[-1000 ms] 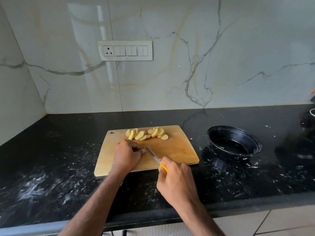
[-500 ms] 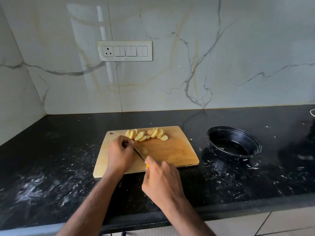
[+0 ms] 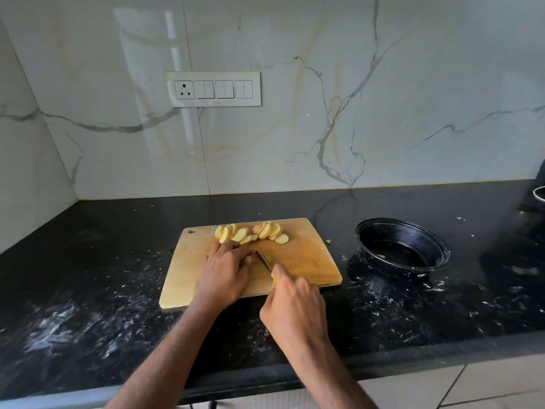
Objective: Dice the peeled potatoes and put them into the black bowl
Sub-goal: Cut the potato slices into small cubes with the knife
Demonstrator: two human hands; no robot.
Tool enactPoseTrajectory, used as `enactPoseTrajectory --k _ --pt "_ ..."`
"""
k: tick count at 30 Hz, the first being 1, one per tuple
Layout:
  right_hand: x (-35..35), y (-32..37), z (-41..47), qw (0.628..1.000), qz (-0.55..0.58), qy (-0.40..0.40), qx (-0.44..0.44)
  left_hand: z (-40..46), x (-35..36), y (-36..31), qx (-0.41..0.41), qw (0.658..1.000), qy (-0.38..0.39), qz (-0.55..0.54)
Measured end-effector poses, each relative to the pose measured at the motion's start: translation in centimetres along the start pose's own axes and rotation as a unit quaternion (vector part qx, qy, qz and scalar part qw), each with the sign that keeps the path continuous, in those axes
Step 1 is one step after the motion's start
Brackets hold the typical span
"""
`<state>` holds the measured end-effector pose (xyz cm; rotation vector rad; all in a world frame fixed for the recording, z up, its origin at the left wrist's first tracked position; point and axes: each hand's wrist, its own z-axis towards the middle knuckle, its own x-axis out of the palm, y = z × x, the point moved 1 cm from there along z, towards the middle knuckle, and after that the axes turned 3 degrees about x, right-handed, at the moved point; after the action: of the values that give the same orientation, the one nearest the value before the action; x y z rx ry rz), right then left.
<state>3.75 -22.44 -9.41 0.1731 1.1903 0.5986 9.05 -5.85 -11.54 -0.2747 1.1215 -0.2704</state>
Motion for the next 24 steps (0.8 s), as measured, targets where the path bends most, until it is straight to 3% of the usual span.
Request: enactPoseTrajectory --k 7,15,24 --pt "-0.7 -1.4 0.1 0.998 -0.017 -0.039 0.041 0.1 0.1 -0.1 -0.021 0.999 -0.027 -0.013" --pt "0.6 0.4 0.2 0.993 -0.006 0.016 -0.115 -0.4 -0.4 -0.5 -0.035 0.992 -0.084 -0.088" --pt "0.0 -1.1 0.9 0.999 -0.015 -0.044 0.026 -0.4 -0.1 -0.4 -0.010 0.999 -0.037 -0.003"
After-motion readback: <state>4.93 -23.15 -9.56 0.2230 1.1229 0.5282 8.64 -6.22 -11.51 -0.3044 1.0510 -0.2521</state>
